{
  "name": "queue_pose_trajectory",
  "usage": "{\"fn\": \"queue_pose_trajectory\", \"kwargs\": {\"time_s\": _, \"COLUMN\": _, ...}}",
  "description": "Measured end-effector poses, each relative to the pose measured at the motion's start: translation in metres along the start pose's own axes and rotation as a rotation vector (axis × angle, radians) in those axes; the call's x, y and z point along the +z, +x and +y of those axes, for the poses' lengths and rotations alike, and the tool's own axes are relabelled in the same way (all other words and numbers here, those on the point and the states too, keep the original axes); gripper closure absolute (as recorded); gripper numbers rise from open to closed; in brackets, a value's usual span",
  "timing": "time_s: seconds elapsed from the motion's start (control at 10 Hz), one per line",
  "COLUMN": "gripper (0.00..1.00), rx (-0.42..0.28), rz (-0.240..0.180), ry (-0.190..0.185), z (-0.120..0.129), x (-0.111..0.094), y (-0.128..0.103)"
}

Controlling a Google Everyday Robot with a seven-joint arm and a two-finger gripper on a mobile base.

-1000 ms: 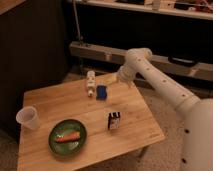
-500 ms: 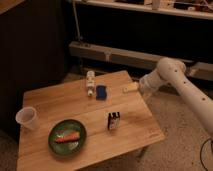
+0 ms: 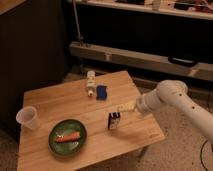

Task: Knock the eraser over

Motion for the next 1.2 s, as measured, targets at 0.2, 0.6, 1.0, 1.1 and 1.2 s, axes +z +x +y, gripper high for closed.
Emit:
{"fn": "queue_pose_trajectory", "kwargs": {"time_s": 0.2, "gripper": 0.51, "rx": 0.041, "rz": 0.033, "ry": -0.059, "z": -0.002, "x": 0.000, "y": -0.026}}
{"fn": "queue_pose_trajectory", "kwargs": {"time_s": 0.6, "gripper": 0.91, "rx": 0.021, "rz": 0.041, "ry": -0.010, "z": -0.010, "x": 0.014, "y": -0.016}}
{"fn": "queue_pose_trajectory", "kwargs": {"time_s": 1.0, "gripper": 1.00, "rx": -0.089, "rz": -0.063, "ry": 0.105, "z": -0.067, "x": 0.066, "y": 0.012}}
{"fn": "queue_pose_trajectory", "kwargs": {"time_s": 1.1, "gripper": 1.00, "rx": -0.111, "rz": -0.083, "ry": 0.119, "z": -0.077, "x": 0.075, "y": 0.016}}
{"fn": "queue_pose_trajectory", "kwargs": {"time_s": 1.2, "gripper": 1.00, "rx": -0.153, "rz": -0.083, "ry": 0.108, "z": -0.093, "x": 0.087, "y": 0.024}}
